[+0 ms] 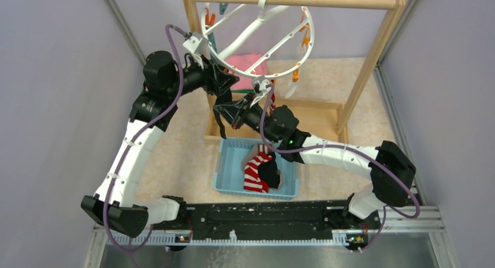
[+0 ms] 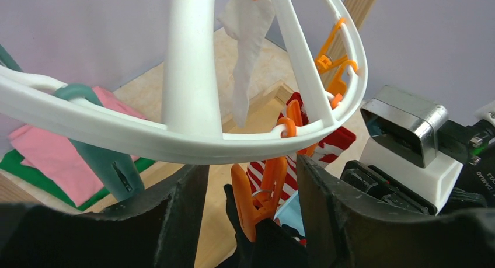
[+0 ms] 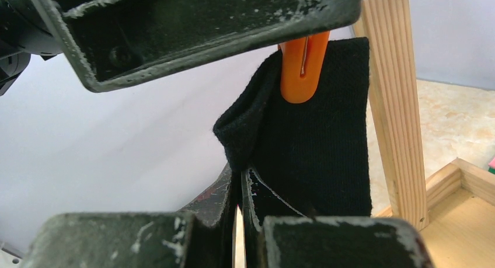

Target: Remove the socks clipped to the hanger

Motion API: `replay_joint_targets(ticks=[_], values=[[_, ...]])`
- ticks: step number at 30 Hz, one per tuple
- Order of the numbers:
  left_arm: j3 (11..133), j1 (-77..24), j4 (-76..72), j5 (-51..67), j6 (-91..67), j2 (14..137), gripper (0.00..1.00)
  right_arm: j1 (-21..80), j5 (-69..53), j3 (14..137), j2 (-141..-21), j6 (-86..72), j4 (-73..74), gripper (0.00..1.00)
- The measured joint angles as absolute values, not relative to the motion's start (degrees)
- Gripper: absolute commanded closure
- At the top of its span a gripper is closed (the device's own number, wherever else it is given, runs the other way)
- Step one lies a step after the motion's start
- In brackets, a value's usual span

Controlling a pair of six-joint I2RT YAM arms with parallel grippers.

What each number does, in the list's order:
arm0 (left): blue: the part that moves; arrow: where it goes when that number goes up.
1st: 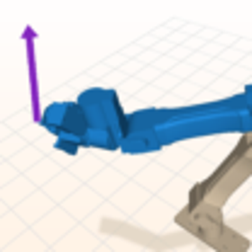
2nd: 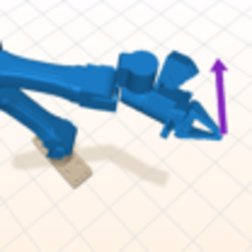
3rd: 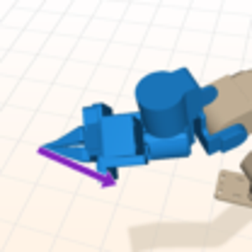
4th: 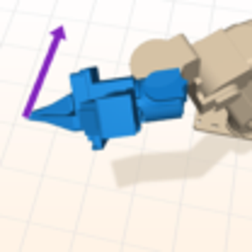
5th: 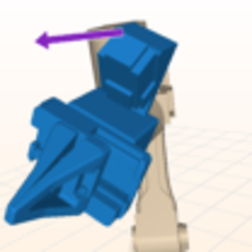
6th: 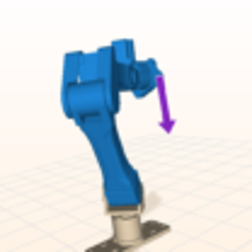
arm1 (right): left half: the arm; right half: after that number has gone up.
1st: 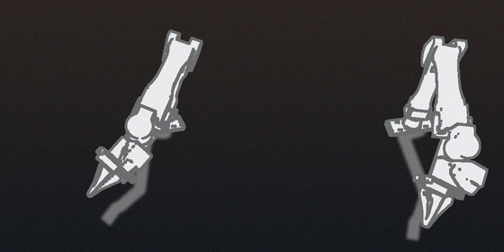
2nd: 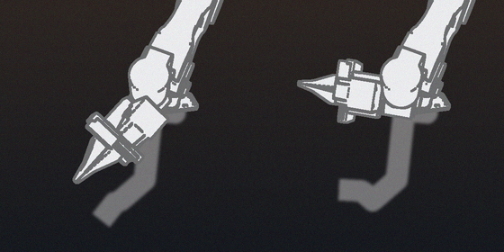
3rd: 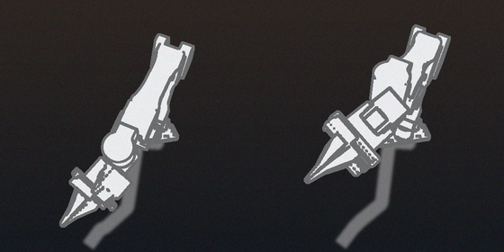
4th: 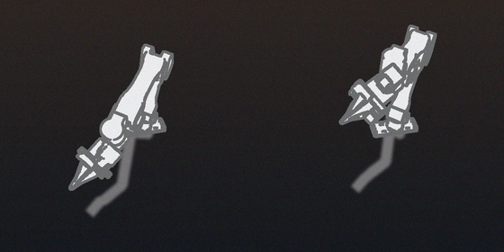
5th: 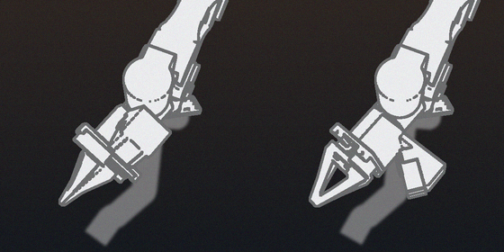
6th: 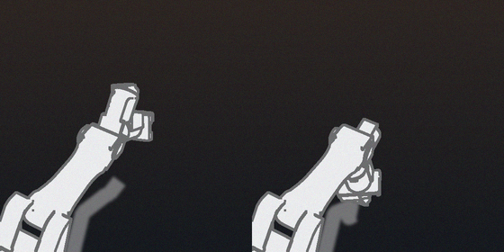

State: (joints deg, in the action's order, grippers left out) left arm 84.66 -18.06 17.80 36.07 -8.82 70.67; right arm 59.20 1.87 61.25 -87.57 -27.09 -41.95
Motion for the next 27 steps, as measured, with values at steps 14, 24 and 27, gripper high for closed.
replay_joint_targets(ticks=[14, 24, 27], values=[[85.49, -19.99, 19.11, 31.14, -7.44, 72.27, 0.89, 59.2, 2.33, 61.25, -87.85, -27.07, -41.76, 1.0], [86.28, -19.99, 19.35, 32.73, -10.28, 72.27, 1.0, 59.2, 3.66, 61.01, -87.83, -26.17, -40.62, 1.0], [86.28, -19.99, 19.35, 33.78, -11.18, 72.29, 0.53, 59.2, 4.23, 59.16, -87.02, -25.52, -40.62, 1.0]])
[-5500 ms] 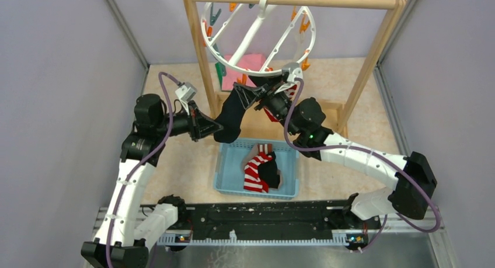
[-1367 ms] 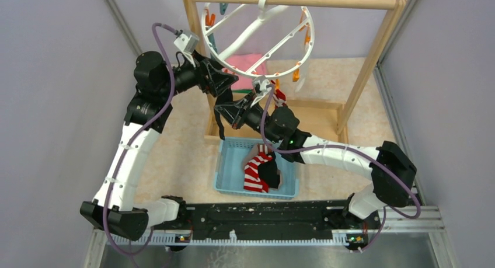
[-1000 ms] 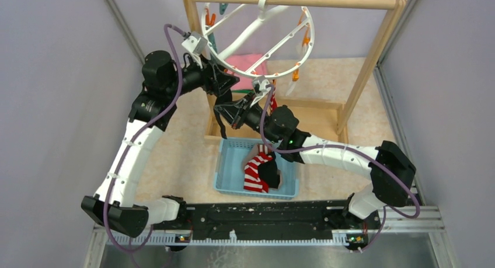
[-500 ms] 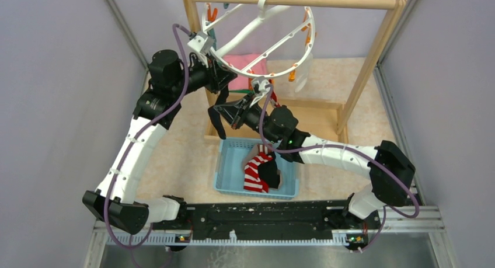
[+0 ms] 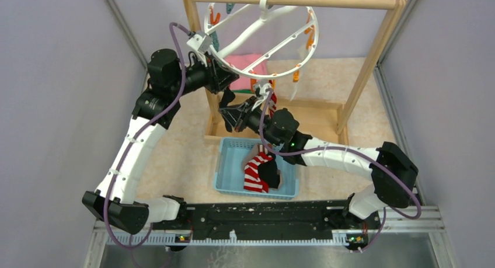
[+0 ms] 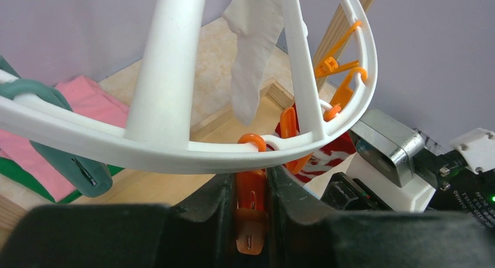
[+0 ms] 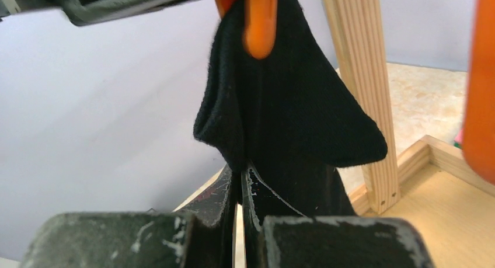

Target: Remove the socks clipped to the hanger

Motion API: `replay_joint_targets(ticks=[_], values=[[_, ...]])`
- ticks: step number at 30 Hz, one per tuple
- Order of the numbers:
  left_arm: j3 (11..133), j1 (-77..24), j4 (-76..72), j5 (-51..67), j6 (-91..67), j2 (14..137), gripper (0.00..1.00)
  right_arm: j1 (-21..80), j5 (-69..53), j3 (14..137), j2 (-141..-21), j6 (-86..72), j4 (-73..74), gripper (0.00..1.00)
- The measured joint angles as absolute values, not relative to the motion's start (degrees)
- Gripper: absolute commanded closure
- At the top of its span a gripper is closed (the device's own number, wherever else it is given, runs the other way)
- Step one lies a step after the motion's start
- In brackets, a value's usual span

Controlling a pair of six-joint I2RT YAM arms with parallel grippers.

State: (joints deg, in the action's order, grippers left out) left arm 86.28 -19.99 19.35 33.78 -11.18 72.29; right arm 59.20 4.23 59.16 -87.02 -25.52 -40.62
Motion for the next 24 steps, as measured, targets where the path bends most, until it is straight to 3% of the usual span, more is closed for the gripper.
replay_joint_targets(ticks=[1, 2, 4, 6, 14, 24], values=[[86.28, -19.99, 19.38, 34.04, -11.35, 72.29, 0.29, 59.18, 4.49, 58.46, -86.67, -25.43, -40.62, 1.0], [86.28, -19.99, 19.35, 34.24, -11.44, 72.29, 0.19, 59.16, 4.71, 57.71, -86.28, -25.26, -40.62, 1.0], [86.3, -19.99, 19.29, 34.22, -11.9, 72.29, 0.06, 59.11, 4.97, 56.9, -85.8, -25.08, -40.53, 1.0], [86.3, -19.99, 19.27, 33.65, -12.08, 72.23, 0.01, 59.11, 5.06, 56.9, -85.8, -25.04, -40.38, 1.0], [84.18, -19.99, 20.01, 30.11, -11.66, 69.45, 0.11, 59.09, 4.43, 59.44, -86.87, -24.84, -39.24, 1.0], [83.79, -20.05, 20.97, 24.4, -8.78, 66.89, 0.14, 59.11, 6.04, 66.61, -91.7, -24.67, -35.53, 1.0]])
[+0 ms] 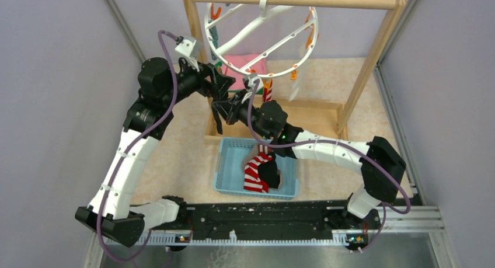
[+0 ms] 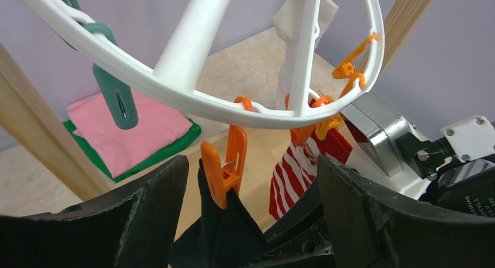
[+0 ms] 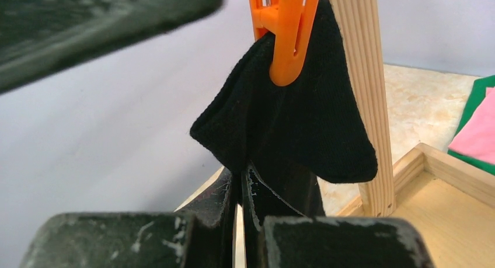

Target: Remove the socks clipped to the hanger

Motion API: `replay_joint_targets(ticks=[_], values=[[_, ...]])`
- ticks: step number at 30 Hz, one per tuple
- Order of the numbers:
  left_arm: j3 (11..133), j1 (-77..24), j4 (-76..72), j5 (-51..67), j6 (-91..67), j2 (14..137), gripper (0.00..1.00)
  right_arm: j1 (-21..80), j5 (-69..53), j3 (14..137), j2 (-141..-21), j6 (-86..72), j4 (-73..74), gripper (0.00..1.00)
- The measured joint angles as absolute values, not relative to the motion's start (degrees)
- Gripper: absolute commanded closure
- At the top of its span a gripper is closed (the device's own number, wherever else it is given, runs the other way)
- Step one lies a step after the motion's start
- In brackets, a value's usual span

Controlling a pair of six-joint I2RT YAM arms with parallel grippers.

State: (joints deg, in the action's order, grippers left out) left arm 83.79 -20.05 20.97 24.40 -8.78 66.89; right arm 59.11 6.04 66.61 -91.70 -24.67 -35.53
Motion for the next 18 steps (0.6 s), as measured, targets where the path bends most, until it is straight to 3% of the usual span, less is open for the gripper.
replay_joint_targets(ticks=[8, 18], values=[[82.89, -21.63, 22.44, 20.84, -6.52, 64.6, 0.2, 59.24, 7.75, 70.87, -94.76, -24.67, -33.36, 1.0], [83.35, -23.94, 23.44, 15.18, -4.08, 67.46, 0.48, 60.27, 9.39, 73.54, -96.49, -24.69, -32.47, 1.0]])
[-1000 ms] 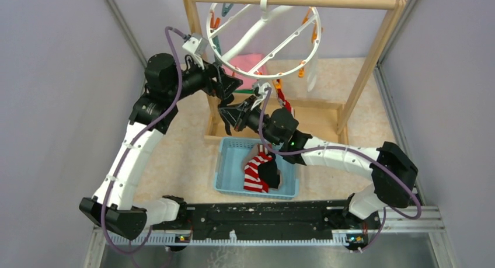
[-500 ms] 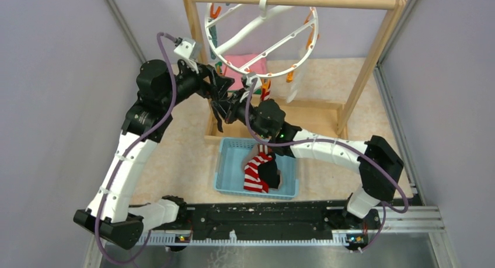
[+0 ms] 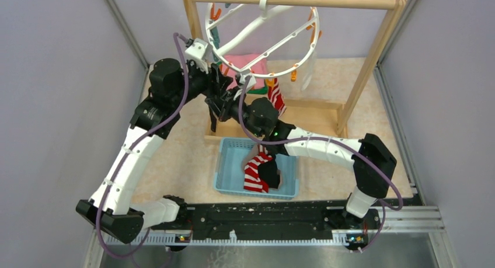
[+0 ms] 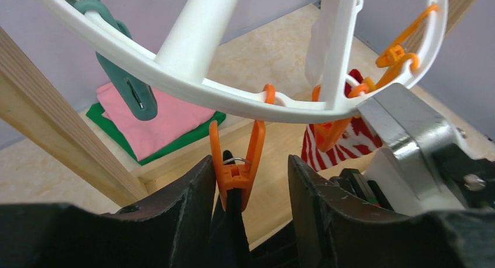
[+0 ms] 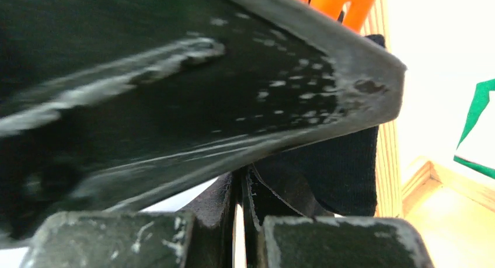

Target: Remove the socks clipped to the hanger

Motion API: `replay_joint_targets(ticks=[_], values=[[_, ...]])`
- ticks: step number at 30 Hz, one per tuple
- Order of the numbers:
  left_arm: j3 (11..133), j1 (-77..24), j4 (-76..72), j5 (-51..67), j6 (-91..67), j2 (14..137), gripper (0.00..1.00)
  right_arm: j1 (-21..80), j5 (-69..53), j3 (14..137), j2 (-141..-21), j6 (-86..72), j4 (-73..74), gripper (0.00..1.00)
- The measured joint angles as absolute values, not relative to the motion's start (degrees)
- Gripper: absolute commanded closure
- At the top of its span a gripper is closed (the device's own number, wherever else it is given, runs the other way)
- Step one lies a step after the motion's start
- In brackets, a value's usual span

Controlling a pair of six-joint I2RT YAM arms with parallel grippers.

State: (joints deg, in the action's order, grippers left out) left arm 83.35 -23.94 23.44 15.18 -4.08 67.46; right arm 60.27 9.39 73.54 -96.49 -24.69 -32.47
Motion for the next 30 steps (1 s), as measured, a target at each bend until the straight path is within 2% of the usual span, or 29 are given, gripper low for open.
replay_joint_targets(ticks=[12, 18, 24, 28, 30], values=[[84.66, -24.86, 23.81, 11.6, -2.83, 68.82, 0.51, 60.75, 9.58, 73.67, -96.53, -25.36, -32.67, 1.0], [85.08, -24.86, 23.57, 11.11, -2.7, 68.82, 0.73, 60.75, 9.56, 73.67, -96.53, -25.71, -33.32, 1.0], [85.1, -24.91, 23.14, 9.93, -2.33, 68.9, 0.82, 60.97, 9.37, 73.67, -96.68, -25.8, -33.32, 1.0], [85.12, -24.91, 23.07, 9.74, -2.35, 68.93, 1.0, 61.12, 9.1, 73.58, -96.97, -26.0, -32.99, 1.0], [85.34, -24.91, 23.09, 9.74, -2.35, 68.99, 1.0, 61.12, 9.06, 73.54, -96.95, -26.04, -32.95, 1.0]])
